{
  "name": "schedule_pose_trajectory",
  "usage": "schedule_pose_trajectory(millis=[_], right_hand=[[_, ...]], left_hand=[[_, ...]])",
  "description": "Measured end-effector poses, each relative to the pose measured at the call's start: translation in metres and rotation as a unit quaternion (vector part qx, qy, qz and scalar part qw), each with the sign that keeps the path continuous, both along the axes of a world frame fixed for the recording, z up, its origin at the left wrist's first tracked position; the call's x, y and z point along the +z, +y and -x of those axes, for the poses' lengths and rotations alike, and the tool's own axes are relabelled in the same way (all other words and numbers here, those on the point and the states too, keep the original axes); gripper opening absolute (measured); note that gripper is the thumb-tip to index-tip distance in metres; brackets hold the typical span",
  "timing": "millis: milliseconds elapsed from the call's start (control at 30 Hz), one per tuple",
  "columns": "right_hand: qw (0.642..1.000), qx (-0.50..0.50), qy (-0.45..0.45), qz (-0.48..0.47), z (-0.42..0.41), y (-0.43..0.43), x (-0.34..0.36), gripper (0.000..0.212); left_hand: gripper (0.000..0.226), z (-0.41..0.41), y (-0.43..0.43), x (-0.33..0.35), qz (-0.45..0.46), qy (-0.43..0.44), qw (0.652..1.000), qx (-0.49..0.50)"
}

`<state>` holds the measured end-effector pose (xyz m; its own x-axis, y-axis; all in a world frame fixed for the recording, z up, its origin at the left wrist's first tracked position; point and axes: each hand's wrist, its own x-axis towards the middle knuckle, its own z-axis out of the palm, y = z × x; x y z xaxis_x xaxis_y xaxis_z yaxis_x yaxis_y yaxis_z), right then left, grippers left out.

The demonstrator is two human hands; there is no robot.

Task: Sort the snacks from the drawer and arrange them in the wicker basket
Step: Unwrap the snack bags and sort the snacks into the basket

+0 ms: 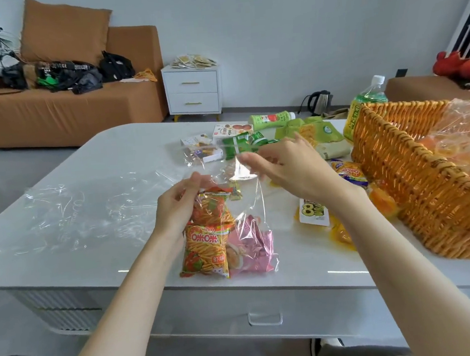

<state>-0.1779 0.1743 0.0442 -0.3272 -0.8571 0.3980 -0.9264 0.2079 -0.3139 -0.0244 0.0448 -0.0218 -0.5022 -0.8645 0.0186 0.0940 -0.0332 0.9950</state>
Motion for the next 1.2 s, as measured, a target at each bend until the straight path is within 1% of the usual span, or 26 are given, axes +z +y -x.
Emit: schedule_pose_trajectory(millis=[67, 133, 200, 267, 300, 333, 400, 433, 500, 533, 600, 633, 700, 800, 833, 933, 1000, 1067, 1133, 1200], right_hand=[[0.999, -0.011, 0.009, 0.044, 0.01, 0.007, -0.008, 0.054], [0.996, -0.017, -0.044, 0.082, 0.016, 0.011, -0.017, 0.04], [0.985, 0.022, -0.151, 0.084, 0.017, 0.011, -0.025, 0.04], [0.957, 0.092, -0.268, 0.065, 0.014, 0.009, -0.031, 0.041], [0.941, 0.112, -0.313, 0.059, 0.01, 0.008, -0.031, 0.037], [0.933, 0.119, -0.334, 0.065, 0.007, 0.008, -0.03, 0.031], [0.93, 0.111, -0.328, 0.122, 0.007, 0.01, -0.025, 0.02], [0.927, 0.102, -0.323, 0.16, 0.008, 0.012, -0.021, 0.021], [0.929, 0.081, -0.293, 0.209, 0.011, 0.016, -0.014, 0.023], [0.938, 0.064, -0.267, 0.213, 0.011, 0.017, -0.012, 0.023], [0.955, 0.025, -0.227, 0.19, 0.01, 0.017, -0.016, 0.024], [0.958, 0.014, -0.227, 0.174, 0.011, 0.018, -0.018, 0.025], [0.958, 0.013, -0.251, 0.141, 0.013, 0.021, -0.019, 0.029], [0.953, 0.033, -0.292, 0.077, 0.013, 0.029, -0.015, 0.019], [0.947, 0.037, -0.312, 0.07, 0.012, 0.031, -0.015, 0.02], [0.907, 0.038, -0.408, 0.097, 0.009, 0.036, -0.013, 0.019], [0.883, 0.026, -0.456, 0.105, 0.009, 0.037, -0.015, 0.016], [0.862, -0.01, -0.498, 0.095, 0.008, 0.036, -0.024, 0.014], [0.848, -0.064, -0.52, 0.077, 0.009, 0.033, -0.037, 0.014], [0.836, -0.111, -0.534, 0.056, 0.013, 0.031, -0.047, 0.015]], left_hand=[[0.029, 0.005, 0.0, 0.002, -0.027, 0.016, 0.999, 0.018], [0.028, 0.009, 0.0, 0.006, -0.054, 0.03, 0.997, 0.036], [0.029, 0.013, -0.001, 0.01, -0.071, 0.038, 0.996, 0.049], [0.03, 0.016, 0.0, 0.014, -0.071, 0.042, 0.995, 0.049], [0.031, 0.017, 0.002, 0.015, -0.068, 0.043, 0.996, 0.042], [0.032, 0.018, 0.003, 0.016, -0.065, 0.047, 0.996, 0.034], [0.032, 0.019, 0.004, 0.019, -0.06, 0.065, 0.996, 0.032], [0.031, 0.019, 0.003, 0.021, -0.043, 0.078, 0.995, 0.04], [0.027, 0.02, -0.002, 0.023, 0.021, 0.103, 0.993, 0.047], [0.025, 0.02, -0.004, 0.023, 0.05, 0.105, 0.992, 0.044], [0.022, 0.022, -0.006, 0.019, 0.089, 0.087, 0.992, 0.035], [0.021, 0.024, -0.007, 0.015, 0.099, 0.075, 0.992, 0.035], [0.022, 0.029, -0.007, 0.011, 0.102, 0.055, 0.993, 0.036], [0.025, 0.037, -0.009, 0.014, 0.115, 0.03, 0.992, 0.038], [0.026, 0.04, -0.01, 0.018, 0.131, 0.022, 0.991, 0.036], [0.02, 0.046, -0.015, 0.03, 0.208, 0.007, 0.978, 0.024], [0.017, 0.051, -0.02, 0.035, 0.278, -0.014, 0.96, 0.035], [0.024, 0.056, -0.022, 0.032, 0.34, -0.059, 0.936, 0.069], [0.033, 0.058, -0.021, 0.021, 0.365, -0.11, 0.921, 0.084], [0.035, 0.059, -0.019, 0.007, 0.352, -0.15, 0.922, 0.066]])
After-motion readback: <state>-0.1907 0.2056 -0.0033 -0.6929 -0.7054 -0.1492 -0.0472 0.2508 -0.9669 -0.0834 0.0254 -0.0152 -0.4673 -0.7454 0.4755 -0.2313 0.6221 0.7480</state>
